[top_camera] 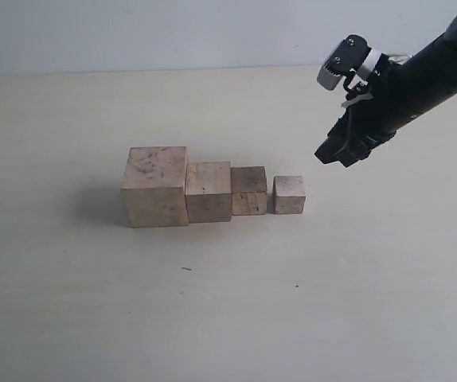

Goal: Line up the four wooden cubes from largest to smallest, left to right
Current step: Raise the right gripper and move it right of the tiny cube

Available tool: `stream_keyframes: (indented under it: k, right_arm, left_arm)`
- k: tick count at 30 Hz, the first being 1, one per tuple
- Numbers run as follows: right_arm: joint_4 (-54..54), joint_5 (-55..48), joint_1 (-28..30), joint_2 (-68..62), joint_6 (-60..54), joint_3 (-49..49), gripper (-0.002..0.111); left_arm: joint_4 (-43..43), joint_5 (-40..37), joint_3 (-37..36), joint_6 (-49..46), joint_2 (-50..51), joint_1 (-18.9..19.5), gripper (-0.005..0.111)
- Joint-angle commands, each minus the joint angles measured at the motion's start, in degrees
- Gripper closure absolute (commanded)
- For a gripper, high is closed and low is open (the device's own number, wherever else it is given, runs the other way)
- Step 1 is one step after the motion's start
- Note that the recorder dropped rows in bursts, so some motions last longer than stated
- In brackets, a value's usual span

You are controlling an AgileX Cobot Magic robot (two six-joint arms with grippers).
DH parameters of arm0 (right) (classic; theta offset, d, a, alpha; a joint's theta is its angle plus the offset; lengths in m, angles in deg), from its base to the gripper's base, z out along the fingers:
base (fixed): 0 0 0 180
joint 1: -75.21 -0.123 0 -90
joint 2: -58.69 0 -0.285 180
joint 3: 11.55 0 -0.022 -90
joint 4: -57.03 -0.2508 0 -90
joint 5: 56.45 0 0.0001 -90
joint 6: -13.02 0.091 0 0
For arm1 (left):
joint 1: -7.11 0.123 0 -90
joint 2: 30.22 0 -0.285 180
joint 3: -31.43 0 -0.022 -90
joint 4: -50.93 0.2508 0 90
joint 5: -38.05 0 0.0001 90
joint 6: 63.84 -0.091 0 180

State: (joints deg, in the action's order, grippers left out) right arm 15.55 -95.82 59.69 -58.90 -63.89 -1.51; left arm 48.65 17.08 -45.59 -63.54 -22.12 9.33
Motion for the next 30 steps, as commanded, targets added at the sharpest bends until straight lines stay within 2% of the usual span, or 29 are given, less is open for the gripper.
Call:
stream_keyframes:
  k: [1, 7, 10, 30]
  right_arm:
    - [1.4, -0.3, 0.2, -0.2, 6.7, -0.1, 0.083]
    - [1.3, -4.0, 0.2, -0.8, 7.1, -0.1, 0.101]
    - [1.3, -4.4, 0.2, -2.2, 11.1, -0.1, 0.108]
    - [-2.5, -8.8, 0.2, -8.9, 12.6, -0.1, 0.108]
  left_arm:
    - [0.0, 0.7, -0.2, 0.2, -0.3, 0.0, 0.107]
    - [0.0, 0.7, -0.2, 0.2, -0.3, 0.0, 0.107]
    - [0.0, 0.7, -0.2, 0.2, -0.3, 0.0, 0.107]
    - [0.0, 0.7, -0.2, 0.2, -0.3, 0.0, 0.107]
